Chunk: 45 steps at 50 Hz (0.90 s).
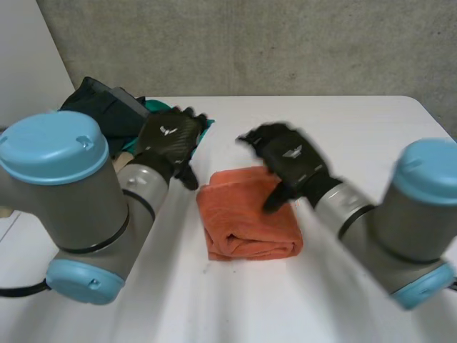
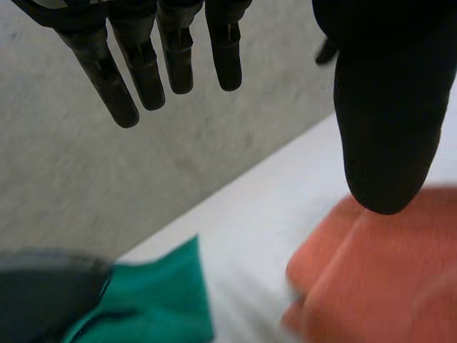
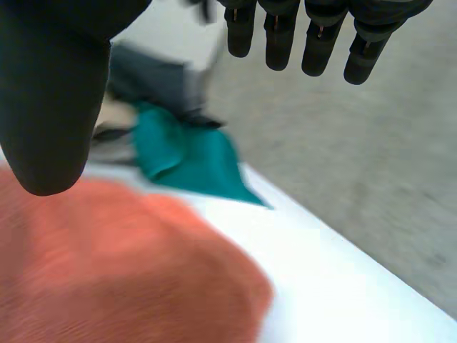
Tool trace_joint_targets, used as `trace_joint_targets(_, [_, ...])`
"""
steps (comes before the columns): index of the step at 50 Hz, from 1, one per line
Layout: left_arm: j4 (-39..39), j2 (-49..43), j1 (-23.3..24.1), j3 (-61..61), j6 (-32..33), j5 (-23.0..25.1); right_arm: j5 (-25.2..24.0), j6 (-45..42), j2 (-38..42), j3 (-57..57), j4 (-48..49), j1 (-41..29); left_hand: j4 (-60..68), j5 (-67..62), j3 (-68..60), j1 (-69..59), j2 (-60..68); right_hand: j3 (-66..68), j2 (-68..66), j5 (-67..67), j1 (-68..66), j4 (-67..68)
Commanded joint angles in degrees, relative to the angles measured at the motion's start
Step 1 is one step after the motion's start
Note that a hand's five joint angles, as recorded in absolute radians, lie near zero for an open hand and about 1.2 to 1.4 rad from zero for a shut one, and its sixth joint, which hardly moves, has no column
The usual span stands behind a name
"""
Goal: Fold the laundry.
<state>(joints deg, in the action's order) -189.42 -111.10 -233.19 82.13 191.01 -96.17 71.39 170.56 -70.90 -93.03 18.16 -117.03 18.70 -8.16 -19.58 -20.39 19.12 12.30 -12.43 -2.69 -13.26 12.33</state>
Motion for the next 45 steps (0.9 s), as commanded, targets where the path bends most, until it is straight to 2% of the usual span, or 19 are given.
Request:
trace_joint_targets(1, [-0.51,-7.01,3.79,-8.03,-6.96,4.50,-0.37,10.41,-4.60,-0.23,-7.33,7.86,0.76,-1.31,0.11,0.93,0.34,-2.30,2.43,2.69,3.26,-2.33])
trace_joint_targets(3, [0.98,-11.06,5.64,-11.02,-7.67,4.59,-0.63,9.80,-3.63,0.47,-9.28,8.57,0.93,-1.48,-0.06,0.76,0.51,-2.30,2.43,2.69,3.26,-2.33])
trace_joint_targets(7, [6.51,-15.98,6.26,-13.66,-7.76,3.28,-1.51,6.55,1.90,4.07,-14.20,8.40,0.76,-1.31,0.11,0.93,0.35,-2.30,2.43,2.69,3.26,-2.33])
trace_joint_targets(13, [11.52,-18.10,6.17,-13.41,-6.97,-3.66,-6.52,0.31,11.74,10.84,-21.67,8.31,-2.93,2.38,3.80,4.61,-3.34,-2.30,2.43,2.69,3.26,-2.33])
trace_joint_targets(17, [13.81,-18.54,6.17,-11.04,-3.82,-5.78,-7.66,-0.66,16.23,13.57,-22.73,8.05,-4.61,4.07,5.49,6.30,-5.03,-2.30,2.43,2.69,3.26,-2.33])
trace_joint_targets(22, [14.26,-19.33,6.17,-9.36,0.94,-6.31,-6.61,-1.63,20.10,15.07,-22.65,6.12,-4.79,4.24,5.66,6.48,-5.21,-2.30,2.43,2.69,3.26,-2.33])
trace_joint_targets(26, [14.17,-18.80,5.47,-9.36,2.52,-6.57,-3.10,-5.23,20.19,15.33,-22.82,5.50,-4.79,4.24,5.66,6.48,-5.21,0.64,-0.50,-0.25,0.32,0.61])
trace_joint_targets(31, [13.91,-17.05,5.73,-10.24,2.88,-6.22,2.43,-6.82,14.68,13.93,-21.77,6.29,-4.62,4.07,5.49,6.31,-5.04,2.16,-2.02,-1.76,-1.20,2.13])
trace_joint_targets(34, [13.47,-12.05,5.73,-10.41,3.14,-5.61,3.84,-6.64,11.41,12.09,-20.37,6.29,-5.29,4.75,6.17,6.98,-5.71,1.99,-1.86,-1.60,-1.03,1.96])
trace_joint_targets(37, [12.15,-8.18,5.56,-10.24,3.58,-1.75,4.99,-5.77,7.37,8.05,-17.91,6.99,-5.80,5.25,6.67,7.49,-6.22,1.99,-1.86,-1.60,-1.03,1.96])
trace_joint_targets(42, [11.09,-5.10,4.86,-10.24,3.49,8.88,5.08,-0.95,3.32,1.90,-17.20,10.15,-5.63,5.08,6.50,7.32,-6.05,1.49,-1.35,-1.09,-0.53,1.46])
trace_joint_targets(43, [11.09,-3.96,4.16,-10.15,3.32,12.99,4.91,-0.15,3.32,1.19,-17.20,10.25,-5.63,5.08,6.50,7.32,-6.05,1.49,-1.35,-1.09,-0.53,1.46])
trace_joint_targets(45, [11.27,-2.73,3.54,-9.97,3.14,17.14,4.55,1.52,3.32,-0.57,-17.20,10.25,-5.63,5.08,6.50,7.32,-6.05,1.49,-1.35,-1.09,-0.53,1.46])
